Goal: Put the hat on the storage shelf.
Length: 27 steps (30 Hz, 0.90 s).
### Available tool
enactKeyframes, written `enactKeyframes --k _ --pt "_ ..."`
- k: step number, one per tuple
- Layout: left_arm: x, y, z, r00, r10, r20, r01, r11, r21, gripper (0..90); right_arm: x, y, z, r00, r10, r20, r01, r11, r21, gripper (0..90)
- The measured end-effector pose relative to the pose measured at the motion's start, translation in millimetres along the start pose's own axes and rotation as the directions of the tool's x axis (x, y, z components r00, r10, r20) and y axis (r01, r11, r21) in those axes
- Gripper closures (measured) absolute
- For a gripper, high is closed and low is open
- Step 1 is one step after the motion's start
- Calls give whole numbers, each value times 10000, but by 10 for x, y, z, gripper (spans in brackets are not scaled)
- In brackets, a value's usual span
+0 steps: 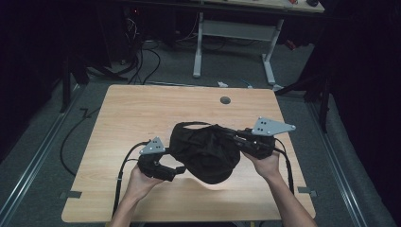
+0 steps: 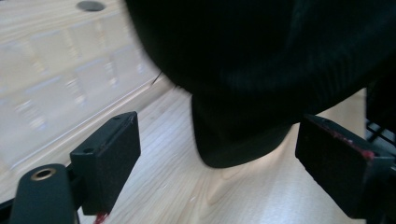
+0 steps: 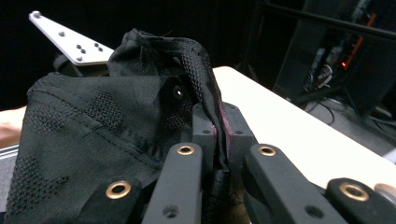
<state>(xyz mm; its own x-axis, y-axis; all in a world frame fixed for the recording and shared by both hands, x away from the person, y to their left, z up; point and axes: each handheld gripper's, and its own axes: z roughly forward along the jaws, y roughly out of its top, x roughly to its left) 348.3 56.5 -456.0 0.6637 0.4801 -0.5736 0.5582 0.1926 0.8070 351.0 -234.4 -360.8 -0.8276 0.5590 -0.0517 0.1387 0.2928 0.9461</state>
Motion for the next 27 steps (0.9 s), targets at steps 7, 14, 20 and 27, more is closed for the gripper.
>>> enactKeyframes --k 7,14,20,27 --pt "-41 42 3 9980 -79 627 63 9997 251 150 10 51 16 9992 -160 -362 148 9993 -346 863" --pt "-72 39 -23 9921 -77 1256 8 9985 550 231 -15 72 2 9991 -266 -335 247 9981 -562 863" --pt "-121 35 -37 9905 130 1369 -211 9981 584 358 -52 82 13 9996 -190 -208 174 9971 -745 863" --pt "-150 68 -82 9854 104 1701 -172 9991 381 438 -106 75 52 9997 -5 -227 -13 9967 -816 862"
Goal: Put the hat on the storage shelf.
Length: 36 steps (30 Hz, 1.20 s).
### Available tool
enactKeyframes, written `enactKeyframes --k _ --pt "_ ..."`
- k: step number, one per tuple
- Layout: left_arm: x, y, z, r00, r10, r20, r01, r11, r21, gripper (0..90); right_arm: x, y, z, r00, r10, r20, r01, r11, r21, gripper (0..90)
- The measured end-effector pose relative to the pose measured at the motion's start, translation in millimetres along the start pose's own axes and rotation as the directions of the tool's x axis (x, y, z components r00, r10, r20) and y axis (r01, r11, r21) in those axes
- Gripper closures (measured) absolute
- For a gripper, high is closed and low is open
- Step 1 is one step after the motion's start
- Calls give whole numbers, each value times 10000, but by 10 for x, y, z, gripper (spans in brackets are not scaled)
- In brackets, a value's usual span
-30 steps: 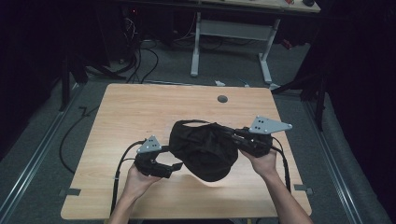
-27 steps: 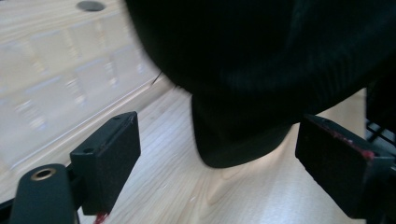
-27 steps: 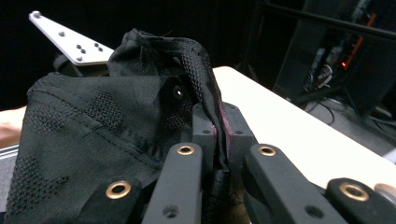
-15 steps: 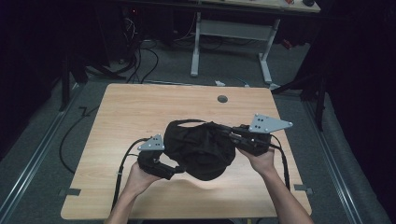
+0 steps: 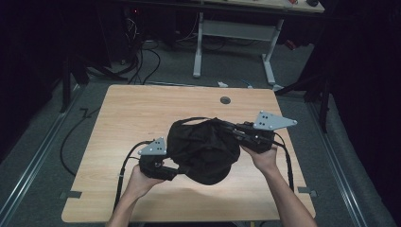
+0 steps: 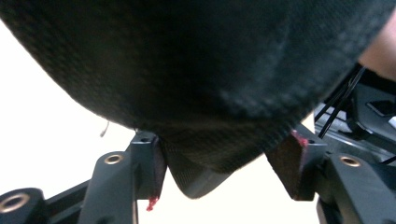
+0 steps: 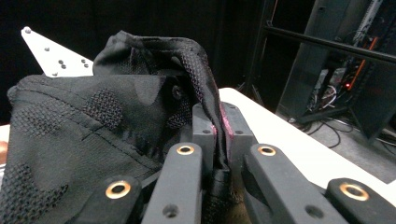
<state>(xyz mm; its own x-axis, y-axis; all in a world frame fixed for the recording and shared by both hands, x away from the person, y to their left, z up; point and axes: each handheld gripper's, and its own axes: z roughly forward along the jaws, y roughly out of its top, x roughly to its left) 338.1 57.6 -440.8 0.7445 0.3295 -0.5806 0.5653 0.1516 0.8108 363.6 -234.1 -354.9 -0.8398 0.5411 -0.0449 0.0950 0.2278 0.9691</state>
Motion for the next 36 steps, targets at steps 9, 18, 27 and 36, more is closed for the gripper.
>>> enactKeyframes --k 9,18,27,36 --pt "-21 -45 34 9998 201 -15 -199 9979 617 498 -23 -12 76 9999 124 85 -124 9999 -50 862" --pt "-131 -95 80 9970 771 -51 -756 9869 1427 621 -75 -5 157 9993 214 314 -222 9994 260 858" --pt "-198 -107 60 9948 990 -220 -958 9886 1163 668 -129 -31 191 9977 473 490 -496 9977 466 829" --pt "-215 -88 -17 9961 837 -270 -805 9915 1020 683 -152 -17 211 9958 745 541 -777 9952 600 691"
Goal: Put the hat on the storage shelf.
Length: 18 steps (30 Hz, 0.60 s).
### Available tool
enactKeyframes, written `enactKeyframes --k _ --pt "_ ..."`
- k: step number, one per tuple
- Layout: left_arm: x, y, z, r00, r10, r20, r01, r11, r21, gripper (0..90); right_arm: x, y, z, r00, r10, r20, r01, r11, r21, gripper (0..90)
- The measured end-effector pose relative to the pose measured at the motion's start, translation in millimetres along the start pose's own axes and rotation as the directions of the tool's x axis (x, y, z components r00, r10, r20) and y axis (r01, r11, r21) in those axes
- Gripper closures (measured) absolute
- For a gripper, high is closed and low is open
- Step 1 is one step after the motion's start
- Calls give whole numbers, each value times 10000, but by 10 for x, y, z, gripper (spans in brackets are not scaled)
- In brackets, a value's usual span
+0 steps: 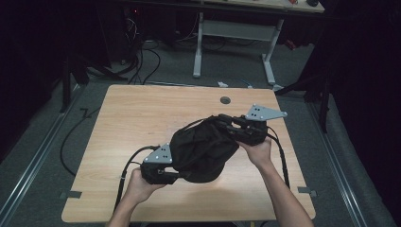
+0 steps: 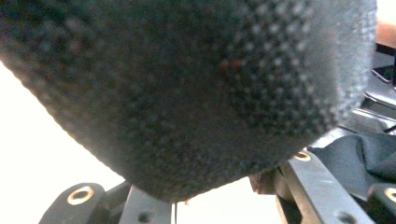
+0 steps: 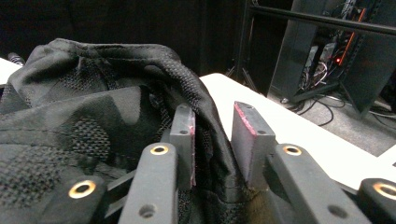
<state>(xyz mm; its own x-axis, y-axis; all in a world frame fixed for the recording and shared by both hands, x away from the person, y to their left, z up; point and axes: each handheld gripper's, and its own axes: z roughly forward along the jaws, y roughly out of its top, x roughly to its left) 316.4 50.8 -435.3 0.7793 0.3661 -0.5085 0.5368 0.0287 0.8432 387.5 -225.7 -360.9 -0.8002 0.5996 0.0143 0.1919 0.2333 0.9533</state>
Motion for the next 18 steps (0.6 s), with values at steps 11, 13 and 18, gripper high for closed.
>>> enactKeyframes --k 11,13,18 --pt "125 44 -158 9971 -363 -664 300 9951 -938 687 -87 -50 -125 9936 960 599 -969 9952 110 540" --pt "130 59 -201 9958 -395 -827 304 9936 -1085 686 -95 -62 -165 9914 939 909 -960 9952 190 539" --pt "163 74 -254 9920 -623 -1100 455 9879 -1484 684 -75 -150 -210 9869 944 1306 -1028 9929 593 534"
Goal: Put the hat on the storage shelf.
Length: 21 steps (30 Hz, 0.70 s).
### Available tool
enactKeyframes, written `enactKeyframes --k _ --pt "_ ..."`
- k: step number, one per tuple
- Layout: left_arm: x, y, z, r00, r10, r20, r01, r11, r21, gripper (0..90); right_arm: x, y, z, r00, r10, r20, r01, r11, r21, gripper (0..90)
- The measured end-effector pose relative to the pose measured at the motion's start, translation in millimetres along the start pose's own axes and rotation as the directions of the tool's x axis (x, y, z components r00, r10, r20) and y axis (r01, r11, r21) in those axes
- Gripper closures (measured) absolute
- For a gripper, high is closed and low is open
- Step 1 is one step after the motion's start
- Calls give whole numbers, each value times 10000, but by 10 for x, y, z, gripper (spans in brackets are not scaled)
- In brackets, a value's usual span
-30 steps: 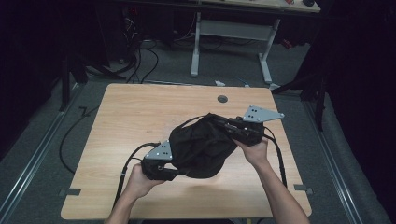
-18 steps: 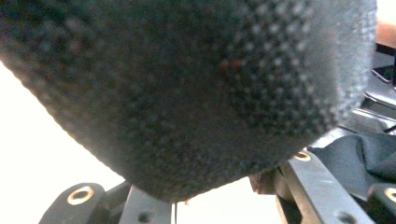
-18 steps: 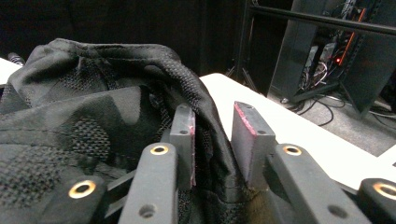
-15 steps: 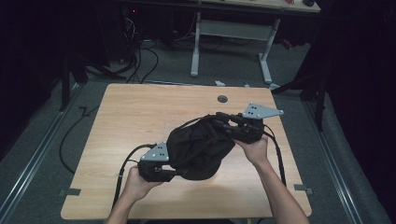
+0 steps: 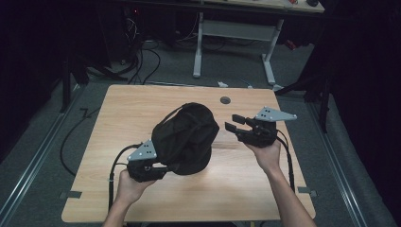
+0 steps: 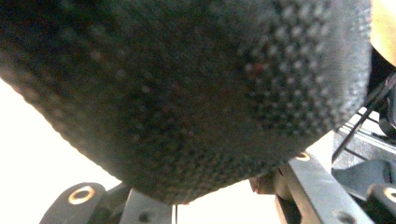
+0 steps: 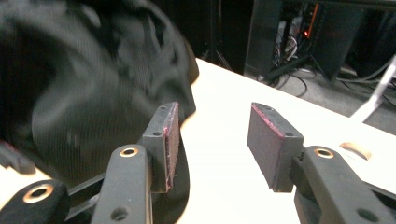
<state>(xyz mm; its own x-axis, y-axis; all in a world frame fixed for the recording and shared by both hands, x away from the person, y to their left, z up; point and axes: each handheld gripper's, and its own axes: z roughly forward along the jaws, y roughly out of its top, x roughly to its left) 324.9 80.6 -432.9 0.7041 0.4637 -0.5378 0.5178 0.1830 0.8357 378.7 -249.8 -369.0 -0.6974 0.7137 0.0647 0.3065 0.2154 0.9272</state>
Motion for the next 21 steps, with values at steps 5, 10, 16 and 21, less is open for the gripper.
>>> enactKeyframes --k 5,10,16,21 --pt "15 39 1 9995 -105 -287 94 9993 -371 683 5 -227 24 9988 112 471 -143 9977 659 529" --pt "48 82 5 9978 -250 -612 202 9967 -790 682 22 -482 40 9965 271 789 -376 9902 1343 527" --pt "35 151 -1 9961 -280 -836 178 9926 -1204 682 1 -840 46 9896 579 1320 -894 9649 2468 534" --pt "52 215 -6 9951 -321 -935 181 9890 -1467 682 -44 -1177 40 9780 623 1989 -1215 9458 3013 502"
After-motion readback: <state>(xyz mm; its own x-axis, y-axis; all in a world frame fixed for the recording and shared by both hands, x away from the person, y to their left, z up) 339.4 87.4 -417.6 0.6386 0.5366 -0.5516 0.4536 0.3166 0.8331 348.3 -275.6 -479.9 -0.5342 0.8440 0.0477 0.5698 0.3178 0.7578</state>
